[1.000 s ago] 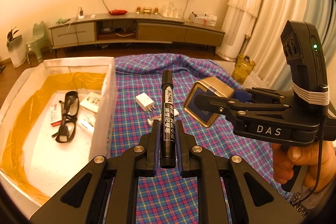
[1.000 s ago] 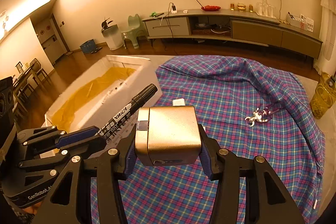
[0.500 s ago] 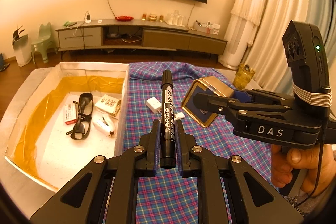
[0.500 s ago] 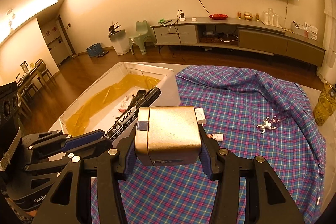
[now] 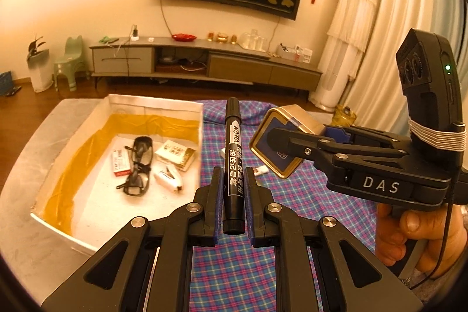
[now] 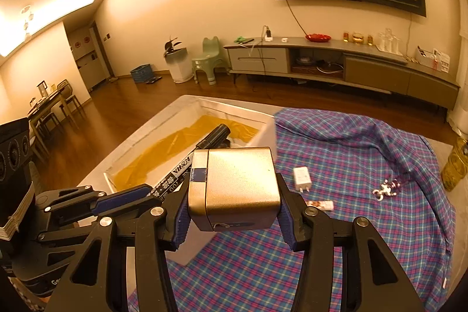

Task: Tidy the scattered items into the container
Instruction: 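Carry the marker in the left gripper and gold cube in the right gripper over the box, then open the left gripper to drop the marker while the right gripper releases the gold cube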

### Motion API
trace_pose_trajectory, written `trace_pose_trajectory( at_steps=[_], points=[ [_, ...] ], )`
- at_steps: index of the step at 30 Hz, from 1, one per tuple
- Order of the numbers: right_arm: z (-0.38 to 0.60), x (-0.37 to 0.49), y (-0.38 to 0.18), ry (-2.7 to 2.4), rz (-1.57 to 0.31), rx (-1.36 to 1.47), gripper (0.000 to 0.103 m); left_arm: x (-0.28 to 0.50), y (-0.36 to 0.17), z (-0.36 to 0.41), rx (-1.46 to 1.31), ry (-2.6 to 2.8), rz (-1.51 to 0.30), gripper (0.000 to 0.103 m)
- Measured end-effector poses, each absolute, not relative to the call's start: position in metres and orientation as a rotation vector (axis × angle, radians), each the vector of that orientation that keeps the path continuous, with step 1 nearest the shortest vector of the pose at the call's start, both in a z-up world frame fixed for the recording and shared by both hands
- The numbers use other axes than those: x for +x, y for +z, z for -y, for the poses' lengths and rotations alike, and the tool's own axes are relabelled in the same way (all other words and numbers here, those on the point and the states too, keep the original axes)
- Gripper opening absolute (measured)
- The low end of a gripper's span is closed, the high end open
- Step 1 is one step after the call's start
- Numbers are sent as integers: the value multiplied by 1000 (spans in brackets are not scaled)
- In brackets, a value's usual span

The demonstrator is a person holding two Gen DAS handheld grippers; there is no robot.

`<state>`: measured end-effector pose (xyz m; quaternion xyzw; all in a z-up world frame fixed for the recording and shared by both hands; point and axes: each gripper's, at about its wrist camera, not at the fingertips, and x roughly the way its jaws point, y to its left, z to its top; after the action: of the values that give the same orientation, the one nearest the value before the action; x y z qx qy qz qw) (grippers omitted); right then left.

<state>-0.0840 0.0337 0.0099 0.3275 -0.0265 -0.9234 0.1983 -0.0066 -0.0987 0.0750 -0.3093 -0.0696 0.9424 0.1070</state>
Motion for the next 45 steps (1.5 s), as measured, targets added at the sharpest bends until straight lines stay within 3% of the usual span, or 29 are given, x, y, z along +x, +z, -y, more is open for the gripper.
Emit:
trace_pose_trajectory(
  at_steps=[15,27,45],
  points=[
    [34,-88,19,-2518,30,832,52,-4,81,187,-904,2901,377,13],
    [86,-120,-11,-2428,16,906,52,-28,52,244,-1098,2910,443,13],
    [138,-157,-77,-2309,-45,1151,52,-64,-4,258,-1386,2875,332,13]
  ],
)
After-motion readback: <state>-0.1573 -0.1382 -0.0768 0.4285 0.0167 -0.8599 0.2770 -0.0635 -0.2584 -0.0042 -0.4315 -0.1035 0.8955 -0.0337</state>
